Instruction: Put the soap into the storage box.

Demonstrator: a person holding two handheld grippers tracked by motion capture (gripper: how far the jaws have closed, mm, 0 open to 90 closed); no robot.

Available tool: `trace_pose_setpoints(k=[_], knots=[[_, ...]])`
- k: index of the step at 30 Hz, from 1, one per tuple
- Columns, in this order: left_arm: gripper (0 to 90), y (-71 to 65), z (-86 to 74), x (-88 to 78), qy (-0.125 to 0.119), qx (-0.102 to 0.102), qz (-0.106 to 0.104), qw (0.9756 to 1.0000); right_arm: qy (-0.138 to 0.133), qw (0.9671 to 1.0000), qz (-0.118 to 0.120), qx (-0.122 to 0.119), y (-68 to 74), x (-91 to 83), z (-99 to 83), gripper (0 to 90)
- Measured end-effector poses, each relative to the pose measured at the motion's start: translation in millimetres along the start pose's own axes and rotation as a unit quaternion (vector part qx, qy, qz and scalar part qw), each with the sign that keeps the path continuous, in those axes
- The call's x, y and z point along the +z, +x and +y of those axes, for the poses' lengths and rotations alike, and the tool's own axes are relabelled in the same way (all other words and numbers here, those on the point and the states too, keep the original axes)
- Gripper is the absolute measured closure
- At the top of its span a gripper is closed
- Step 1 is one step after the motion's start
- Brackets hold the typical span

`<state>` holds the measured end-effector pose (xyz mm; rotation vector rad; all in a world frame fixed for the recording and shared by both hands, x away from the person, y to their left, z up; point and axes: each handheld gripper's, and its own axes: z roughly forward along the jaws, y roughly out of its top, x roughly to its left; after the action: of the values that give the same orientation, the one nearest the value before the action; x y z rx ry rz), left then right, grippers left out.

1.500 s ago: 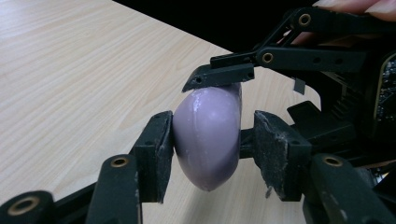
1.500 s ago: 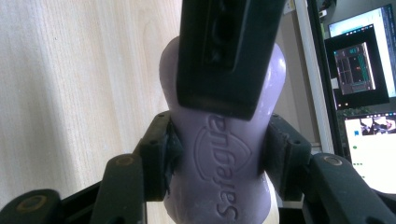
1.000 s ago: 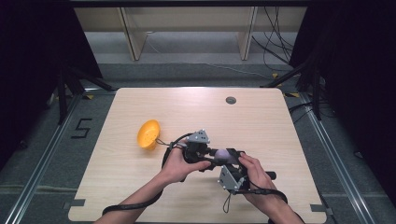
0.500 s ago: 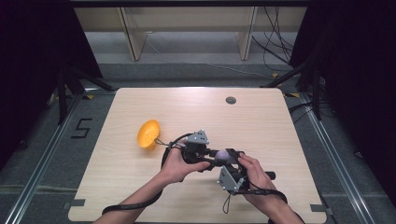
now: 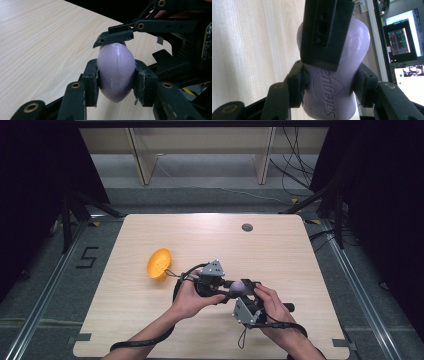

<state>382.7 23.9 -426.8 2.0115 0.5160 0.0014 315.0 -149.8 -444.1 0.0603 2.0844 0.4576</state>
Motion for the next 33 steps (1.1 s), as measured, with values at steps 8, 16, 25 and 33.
trace_pose_setpoints(k=[8, 16, 25, 33], knots=[[59.1, -2.4, 0.0, -0.3, -0.012, 0.002, 0.006, 0.9999, 0.003, 1.0000, 0.003, 0.000, -1.9, -1.0, 1.2, 49.2], [59.1, -2.4, -0.3, -1.0, -0.021, 0.005, 0.020, 0.9996, 0.011, 0.9999, 0.001, -0.012, -3.2, 3.1, -0.9, 27.0], [59.0, 0.9, -1.5, -5.4, -0.026, -0.001, 0.050, 0.9984, 0.010, 0.9999, 0.003, 0.003, -2.2, -0.4, -5.0, 25.8], [59.0, -0.7, -4.0, -10.6, -0.021, -0.006, 0.065, 0.9977, 0.000, 0.9997, -0.019, -0.016, -10.9, -8.2, -9.3, 29.3]])
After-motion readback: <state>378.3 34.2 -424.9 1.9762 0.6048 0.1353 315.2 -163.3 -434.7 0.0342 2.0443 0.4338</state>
